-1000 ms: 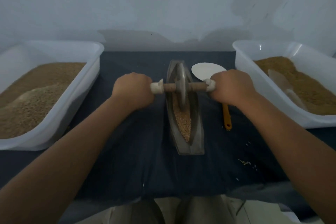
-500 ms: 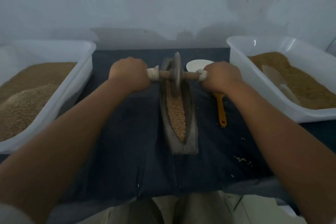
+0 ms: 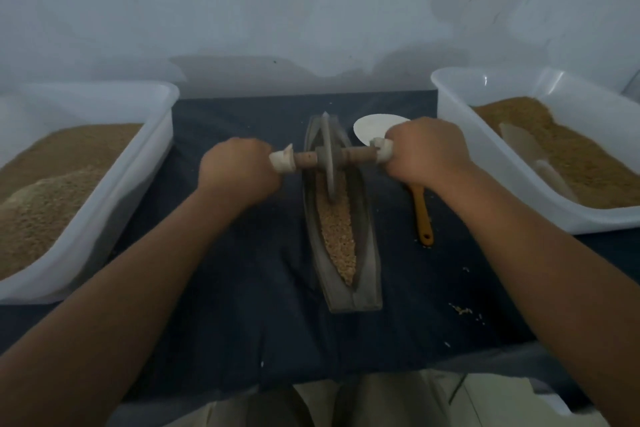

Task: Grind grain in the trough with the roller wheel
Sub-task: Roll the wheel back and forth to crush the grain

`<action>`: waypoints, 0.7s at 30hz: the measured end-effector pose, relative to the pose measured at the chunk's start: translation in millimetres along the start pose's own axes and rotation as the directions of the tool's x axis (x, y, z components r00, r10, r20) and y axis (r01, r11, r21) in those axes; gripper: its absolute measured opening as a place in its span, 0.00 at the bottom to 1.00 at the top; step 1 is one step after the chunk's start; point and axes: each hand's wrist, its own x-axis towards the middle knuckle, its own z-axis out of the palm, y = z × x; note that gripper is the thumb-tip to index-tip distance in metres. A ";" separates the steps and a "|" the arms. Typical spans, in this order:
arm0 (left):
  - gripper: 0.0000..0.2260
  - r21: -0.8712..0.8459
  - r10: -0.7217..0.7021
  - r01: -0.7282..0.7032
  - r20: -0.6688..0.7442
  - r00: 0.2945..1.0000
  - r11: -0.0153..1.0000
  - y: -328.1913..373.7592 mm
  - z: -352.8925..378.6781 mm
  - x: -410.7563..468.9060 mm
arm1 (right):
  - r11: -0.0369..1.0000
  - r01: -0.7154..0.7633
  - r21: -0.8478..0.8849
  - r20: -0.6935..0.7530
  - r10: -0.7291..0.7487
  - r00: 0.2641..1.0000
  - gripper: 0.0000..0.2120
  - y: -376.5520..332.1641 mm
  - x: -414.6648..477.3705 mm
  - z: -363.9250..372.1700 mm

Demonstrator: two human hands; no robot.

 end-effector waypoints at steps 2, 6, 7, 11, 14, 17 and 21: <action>0.08 0.013 0.017 -0.018 0.067 0.998 1.000 5.7 -10.0 15.0 | 0.999 -0.037 -0.009 -0.003 0.037 0.999 0.16 -1.7 10.4 -0.4; 0.11 0.032 0.113 -0.117 0.092 0.989 0.993 -5.0 -13.6 -31.7 | 0.993 0.024 0.118 0.257 -0.054 0.965 0.09 8.4 -26.5 -16.4; 0.13 0.047 0.166 -0.168 0.036 0.985 0.985 -9.7 -11.4 -51.5 | 0.987 0.054 0.153 0.308 -0.100 0.946 0.09 13.9 -44.7 -19.1; 0.17 0.019 0.242 -0.241 -0.089 0.966 0.970 -23.4 -5.6 -84.0 | 0.971 0.108 0.213 0.307 -0.171 0.936 0.18 20.8 -72.0 -24.2; 0.18 0.007 0.109 -0.109 -0.022 0.994 0.994 -13.9 4.9 -49.2 | 0.991 0.100 0.090 0.156 -0.113 0.981 0.15 9.1 -33.3 -9.2; 0.13 0.026 0.026 -0.025 -0.012 1.000 0.999 -0.9 2.5 4.9 | 1.000 -0.012 -0.004 0.005 0.012 1.000 0.16 5.5 6.8 7.8; 0.13 0.064 0.047 -0.050 0.047 0.998 0.997 7.6 -12.6 13.9 | 0.996 -0.059 0.066 0.016 0.058 0.998 0.17 7.0 5.6 11.9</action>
